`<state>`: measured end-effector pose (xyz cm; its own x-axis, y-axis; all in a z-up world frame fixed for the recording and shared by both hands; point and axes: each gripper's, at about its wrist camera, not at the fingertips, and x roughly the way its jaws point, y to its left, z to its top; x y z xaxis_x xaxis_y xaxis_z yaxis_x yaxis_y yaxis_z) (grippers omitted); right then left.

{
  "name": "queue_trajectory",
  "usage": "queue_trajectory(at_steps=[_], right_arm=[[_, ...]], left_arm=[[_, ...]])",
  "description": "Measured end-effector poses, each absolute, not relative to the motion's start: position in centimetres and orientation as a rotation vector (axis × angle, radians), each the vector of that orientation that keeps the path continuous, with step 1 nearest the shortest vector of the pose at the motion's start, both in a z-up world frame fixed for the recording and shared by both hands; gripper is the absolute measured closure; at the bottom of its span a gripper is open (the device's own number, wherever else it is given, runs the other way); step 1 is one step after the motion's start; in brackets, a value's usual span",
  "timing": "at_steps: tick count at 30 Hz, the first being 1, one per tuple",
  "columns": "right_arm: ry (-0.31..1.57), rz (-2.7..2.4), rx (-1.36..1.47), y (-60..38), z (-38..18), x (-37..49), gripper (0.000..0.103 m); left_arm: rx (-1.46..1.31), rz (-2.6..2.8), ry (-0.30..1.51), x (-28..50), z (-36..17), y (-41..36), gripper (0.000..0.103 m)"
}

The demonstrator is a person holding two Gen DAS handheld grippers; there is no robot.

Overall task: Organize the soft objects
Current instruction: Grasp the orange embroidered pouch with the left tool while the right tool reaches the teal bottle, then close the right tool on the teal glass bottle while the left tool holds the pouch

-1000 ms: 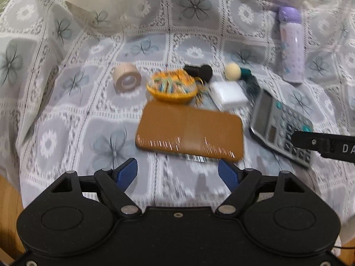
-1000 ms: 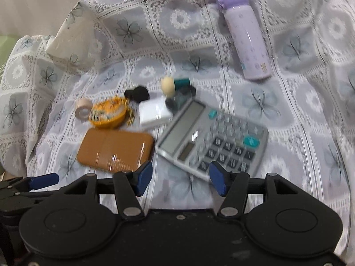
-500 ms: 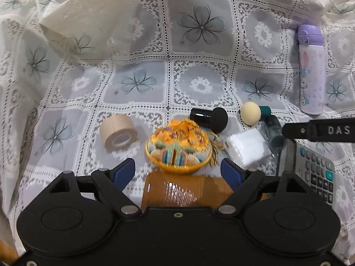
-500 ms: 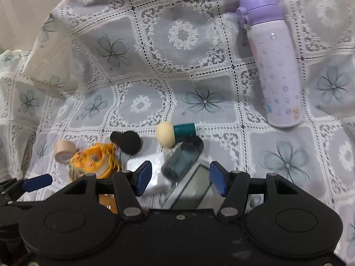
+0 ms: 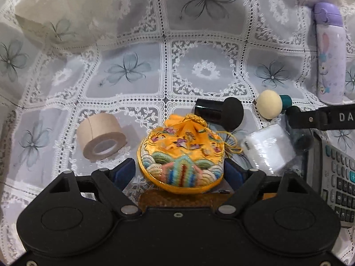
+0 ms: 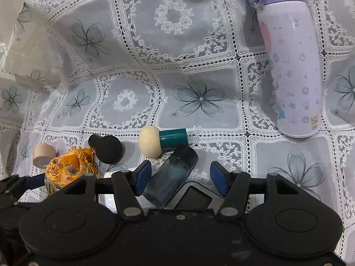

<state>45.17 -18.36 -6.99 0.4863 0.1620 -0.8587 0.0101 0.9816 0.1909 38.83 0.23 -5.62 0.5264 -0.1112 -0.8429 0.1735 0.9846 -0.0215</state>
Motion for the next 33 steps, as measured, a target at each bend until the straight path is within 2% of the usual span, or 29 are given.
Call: queue_trajectory(at_steps=[2,7,11,20,21,23,24,25,33], right_arm=[[1.064,0.099,0.176,-18.2,-7.2,45.3,0.045],[1.059,0.144,0.171,-17.6,-7.2,45.3,0.062],[1.028,0.127,0.172,-17.9,-7.2,45.7,0.066],[0.985,0.03,0.226,-20.6,-7.1,46.5,0.066],[0.979,0.045,0.228,-20.8,-6.8,46.3,0.065],[0.961,0.088,0.207,-20.8,-6.3,45.6,0.057],[0.949,0.106,0.187,-20.6,-6.0,45.2,0.048],[0.936,0.122,0.162,-20.5,-5.8,44.8,0.045],[0.886,0.287,-0.063,-18.0,-5.3,41.4,0.037]], left_arm=[[0.065,-0.184,0.998,39.0,-5.8,0.3,0.028],[0.079,-0.184,0.969,39.3,-6.2,0.1,0.029],[0.065,-0.179,0.981,39.9,-6.4,0.1,0.029],[0.115,-0.175,1.006,40.1,-6.9,-0.6,0.027],[0.103,-0.175,1.008,40.2,-6.9,-0.5,0.027],[0.072,-0.178,1.016,40.4,-6.9,-0.2,0.026],[0.057,-0.178,1.021,40.5,-6.8,-0.1,0.026],[0.048,-0.178,1.026,40.6,-6.8,-0.1,0.025],[0.079,-0.183,1.042,40.7,-7.0,-0.7,0.021]])
